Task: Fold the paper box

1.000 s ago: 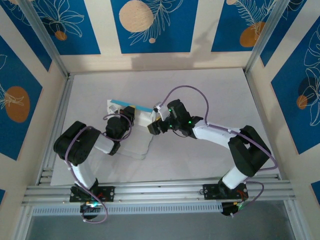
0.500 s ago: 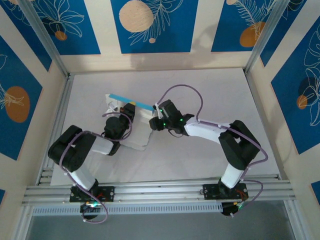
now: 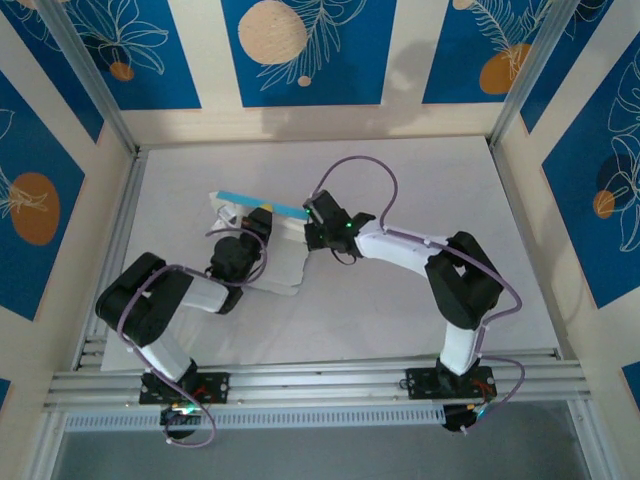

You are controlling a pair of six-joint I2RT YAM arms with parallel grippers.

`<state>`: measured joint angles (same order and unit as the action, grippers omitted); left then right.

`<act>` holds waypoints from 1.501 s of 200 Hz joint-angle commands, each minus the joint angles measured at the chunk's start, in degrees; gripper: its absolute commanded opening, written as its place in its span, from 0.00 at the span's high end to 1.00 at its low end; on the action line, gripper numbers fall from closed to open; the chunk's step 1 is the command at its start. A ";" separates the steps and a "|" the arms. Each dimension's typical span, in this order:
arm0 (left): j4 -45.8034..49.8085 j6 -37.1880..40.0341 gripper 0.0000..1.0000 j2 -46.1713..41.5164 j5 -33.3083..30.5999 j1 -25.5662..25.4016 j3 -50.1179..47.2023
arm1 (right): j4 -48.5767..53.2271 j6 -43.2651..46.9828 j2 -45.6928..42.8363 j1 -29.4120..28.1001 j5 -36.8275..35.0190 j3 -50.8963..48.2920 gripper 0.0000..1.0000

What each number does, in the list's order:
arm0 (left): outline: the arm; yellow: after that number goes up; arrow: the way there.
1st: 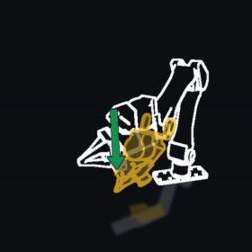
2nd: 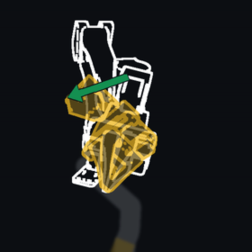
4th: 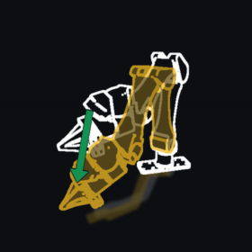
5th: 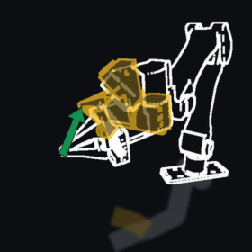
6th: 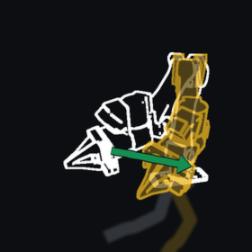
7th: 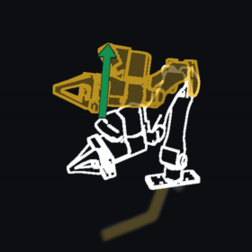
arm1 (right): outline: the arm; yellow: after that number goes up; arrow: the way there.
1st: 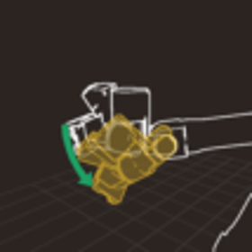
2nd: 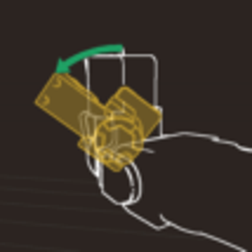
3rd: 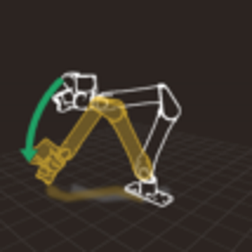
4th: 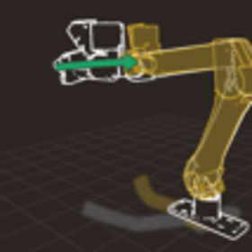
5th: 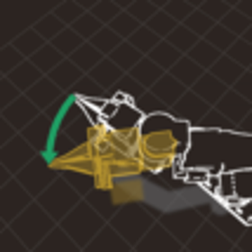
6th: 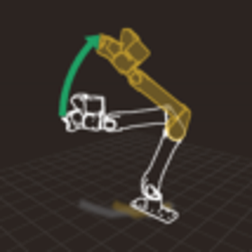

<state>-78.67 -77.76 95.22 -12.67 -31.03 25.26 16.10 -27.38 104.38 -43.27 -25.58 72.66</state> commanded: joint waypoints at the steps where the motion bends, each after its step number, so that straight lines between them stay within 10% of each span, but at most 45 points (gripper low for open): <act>1: -1.94 1.70 1.00 -1.40 -2.50 -1.99 -1.95 | 1.07 -2.39 1.50 0.40 -1.68 2.61 0.91; 105: -1.14 -2.29 0.89 1.18 -4.43 -2.42 -5.13 | 1.36 21.19 6.62 3.88 4.11 9.49 0.87; 216: 3.15 -1.93 0.92 1.75 -7.74 -2.41 -5.28 | -1.36 24.80 6.07 3.54 10.49 6.43 0.63; 300: 9.31 -3.15 0.95 -0.53 -9.49 -2.34 -1.98 | -1.50 21.49 -3.31 9.83 31.12 1.03 0.45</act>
<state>-75.00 -80.73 96.05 -20.67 -32.82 22.15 14.22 -3.66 103.98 -36.49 -3.11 73.43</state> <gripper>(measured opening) 0.051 0.558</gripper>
